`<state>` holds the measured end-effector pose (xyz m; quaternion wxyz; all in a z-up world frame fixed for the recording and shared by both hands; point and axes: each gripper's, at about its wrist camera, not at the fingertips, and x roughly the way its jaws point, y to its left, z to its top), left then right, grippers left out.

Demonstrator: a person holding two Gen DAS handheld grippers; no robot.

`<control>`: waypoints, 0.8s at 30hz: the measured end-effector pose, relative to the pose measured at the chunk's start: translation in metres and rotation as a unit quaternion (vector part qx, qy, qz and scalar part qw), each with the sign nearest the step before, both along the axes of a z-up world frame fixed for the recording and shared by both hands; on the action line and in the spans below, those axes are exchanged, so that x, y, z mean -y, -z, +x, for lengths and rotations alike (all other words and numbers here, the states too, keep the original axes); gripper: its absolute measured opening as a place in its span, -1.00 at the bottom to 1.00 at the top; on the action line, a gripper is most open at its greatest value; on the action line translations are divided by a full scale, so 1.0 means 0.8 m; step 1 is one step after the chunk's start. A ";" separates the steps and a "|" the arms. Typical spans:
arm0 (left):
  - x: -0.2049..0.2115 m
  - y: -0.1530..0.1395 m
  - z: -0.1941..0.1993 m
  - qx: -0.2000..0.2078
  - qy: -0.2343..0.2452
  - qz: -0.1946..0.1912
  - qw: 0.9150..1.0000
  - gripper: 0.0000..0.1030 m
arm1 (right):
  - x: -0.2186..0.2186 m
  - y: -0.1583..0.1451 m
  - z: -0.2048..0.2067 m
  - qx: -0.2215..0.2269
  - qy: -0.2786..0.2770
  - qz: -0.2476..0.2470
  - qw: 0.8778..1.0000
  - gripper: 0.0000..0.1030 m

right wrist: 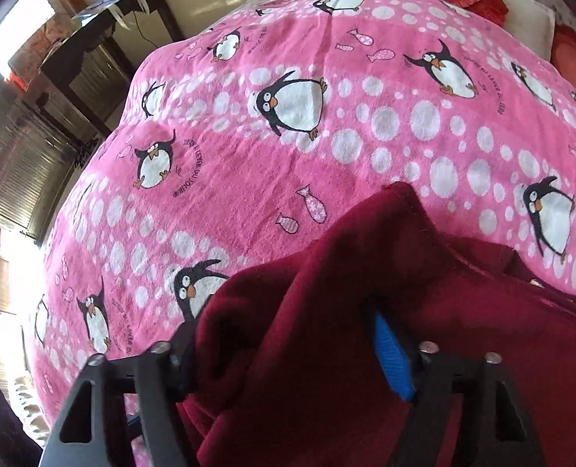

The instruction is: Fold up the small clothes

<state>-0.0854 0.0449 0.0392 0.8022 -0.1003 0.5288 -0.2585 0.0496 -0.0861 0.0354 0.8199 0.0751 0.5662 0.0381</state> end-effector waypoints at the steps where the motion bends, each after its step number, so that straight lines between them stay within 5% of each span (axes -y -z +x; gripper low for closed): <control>1: 0.001 0.001 0.000 0.001 0.000 -0.001 1.000 0.72 | 0.006 -0.004 -0.006 0.007 -0.002 0.011 1.000 -0.34; 2: 0.002 0.001 0.000 0.004 -0.001 -0.001 1.000 0.72 | 0.012 -0.011 -0.009 0.012 -0.004 0.034 0.999 -0.59; 5: 0.011 -0.002 -0.001 0.007 0.012 0.004 1.000 0.72 | 0.034 -0.035 -0.024 0.037 -0.005 0.070 0.997 -0.71; 6: 0.016 -0.003 0.000 0.004 0.027 0.002 1.000 0.53 | 0.038 -0.042 -0.030 0.047 -0.005 0.077 0.996 -0.72; 7: 0.021 -0.004 0.001 -0.002 0.042 -0.007 0.999 0.10 | 0.044 -0.050 -0.037 0.055 -0.004 0.084 0.995 -0.73; 11: 0.033 -0.026 -0.007 0.005 0.062 -0.016 0.998 -0.36 | 0.070 -0.073 -0.064 0.080 0.006 0.115 0.990 -0.75; 17: 0.067 -0.094 -0.029 0.054 0.102 -0.034 0.993 -0.49 | 0.122 -0.123 -0.111 0.119 0.037 0.157 0.980 -0.75; 24: 0.157 -0.156 -0.074 0.096 0.194 -0.048 0.975 -0.51 | 0.207 -0.176 -0.180 0.183 0.084 0.164 0.966 -0.76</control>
